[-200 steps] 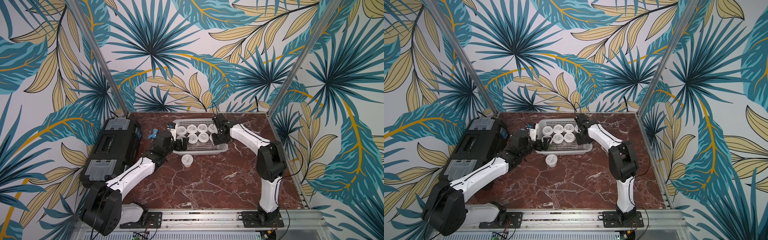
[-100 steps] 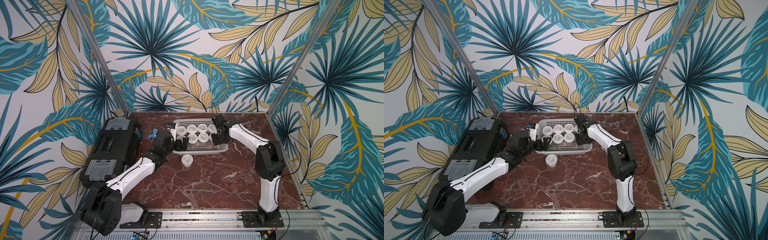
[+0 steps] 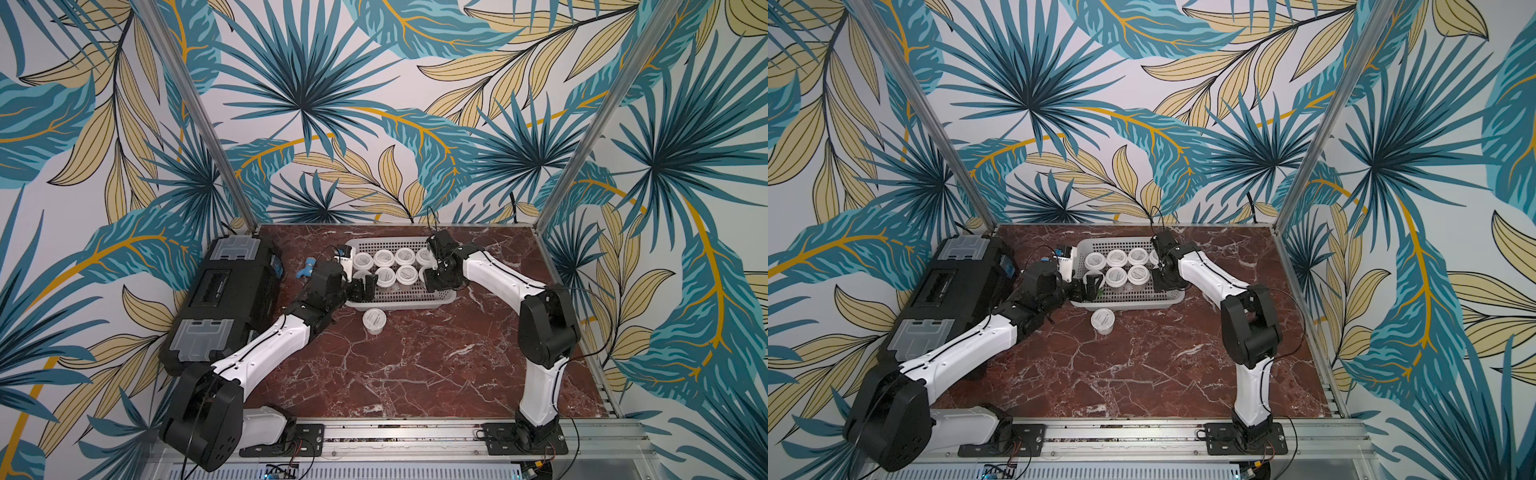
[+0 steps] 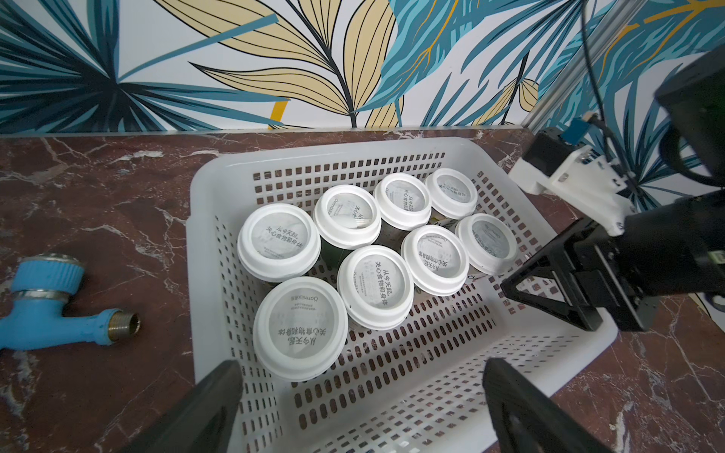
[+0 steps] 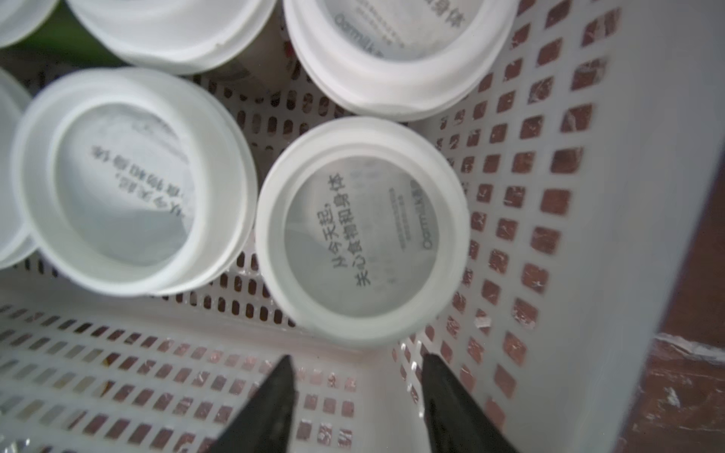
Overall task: Put the yogurt in the basket
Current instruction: Place the yogurt in the basket, then pick up the yogurt from the center of the board.
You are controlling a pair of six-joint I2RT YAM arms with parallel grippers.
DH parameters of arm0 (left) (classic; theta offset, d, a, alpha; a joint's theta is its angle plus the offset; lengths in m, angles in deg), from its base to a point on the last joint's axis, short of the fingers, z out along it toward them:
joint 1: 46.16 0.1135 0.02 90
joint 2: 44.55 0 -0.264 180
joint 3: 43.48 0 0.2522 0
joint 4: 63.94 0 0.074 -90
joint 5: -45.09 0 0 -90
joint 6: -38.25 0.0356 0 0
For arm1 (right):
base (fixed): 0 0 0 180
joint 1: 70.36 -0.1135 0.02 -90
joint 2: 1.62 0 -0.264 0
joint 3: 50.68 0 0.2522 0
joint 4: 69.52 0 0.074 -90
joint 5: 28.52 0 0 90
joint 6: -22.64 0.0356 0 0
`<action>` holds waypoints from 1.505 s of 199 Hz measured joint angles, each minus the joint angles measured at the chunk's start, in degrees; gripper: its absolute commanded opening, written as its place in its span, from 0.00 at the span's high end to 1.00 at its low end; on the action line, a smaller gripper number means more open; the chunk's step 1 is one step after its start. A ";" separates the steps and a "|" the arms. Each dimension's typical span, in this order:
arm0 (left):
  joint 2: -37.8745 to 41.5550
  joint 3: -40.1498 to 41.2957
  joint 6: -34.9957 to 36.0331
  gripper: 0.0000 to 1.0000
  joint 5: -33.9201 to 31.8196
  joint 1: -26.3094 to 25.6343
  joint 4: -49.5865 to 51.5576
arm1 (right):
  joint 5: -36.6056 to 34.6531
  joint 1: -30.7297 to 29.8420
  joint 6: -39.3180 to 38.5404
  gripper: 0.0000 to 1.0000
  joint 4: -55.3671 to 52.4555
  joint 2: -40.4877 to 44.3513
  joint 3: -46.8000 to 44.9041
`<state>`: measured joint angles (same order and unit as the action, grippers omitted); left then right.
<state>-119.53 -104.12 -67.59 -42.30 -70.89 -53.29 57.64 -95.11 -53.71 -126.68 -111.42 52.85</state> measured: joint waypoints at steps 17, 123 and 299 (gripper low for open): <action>0.00 0.00 0.00 0.00 0.00 -0.04 0.00 | -0.02 0.00 0.74 0.17 0.98 4.63 -1.42; 9.86 -0.48 2.21 0.00 -3.54 -2.36 16.37 | 4.61 0.00 7.61 0.02 21.97 23.47 -19.19; 13.66 -6.84 -7.72 0.00 -1.95 -10.40 48.96 | -3.91 9.16 2.60 0.00 31.32 41.57 -35.21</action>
<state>-105.87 -110.96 -75.30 -44.25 -81.29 -4.33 53.73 -85.95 -51.11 -95.36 -69.84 17.64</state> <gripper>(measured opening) 0.999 0.996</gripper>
